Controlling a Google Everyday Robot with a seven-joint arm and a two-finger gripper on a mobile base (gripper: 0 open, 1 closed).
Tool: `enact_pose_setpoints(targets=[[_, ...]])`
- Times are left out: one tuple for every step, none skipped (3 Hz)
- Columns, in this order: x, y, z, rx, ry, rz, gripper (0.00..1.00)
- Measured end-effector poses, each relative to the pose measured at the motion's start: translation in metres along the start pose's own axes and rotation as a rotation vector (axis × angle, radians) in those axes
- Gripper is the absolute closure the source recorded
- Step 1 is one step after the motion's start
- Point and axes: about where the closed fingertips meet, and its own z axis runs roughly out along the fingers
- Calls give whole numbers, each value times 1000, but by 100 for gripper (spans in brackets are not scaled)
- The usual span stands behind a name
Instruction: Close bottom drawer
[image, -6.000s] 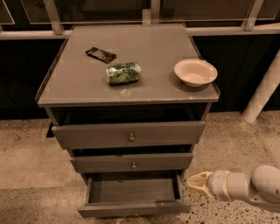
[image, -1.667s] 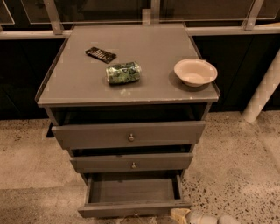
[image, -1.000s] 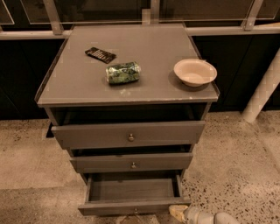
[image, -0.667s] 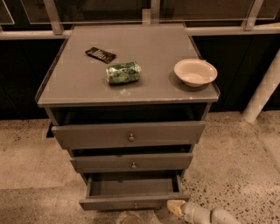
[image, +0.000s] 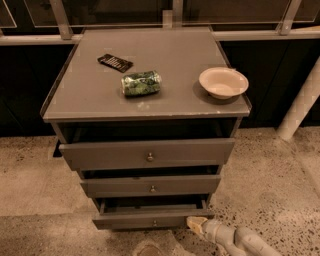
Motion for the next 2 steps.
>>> enact_pose_setpoints(targets=[[0, 0, 0, 0, 0, 1, 100], [1, -18, 4, 22, -19, 29, 100]])
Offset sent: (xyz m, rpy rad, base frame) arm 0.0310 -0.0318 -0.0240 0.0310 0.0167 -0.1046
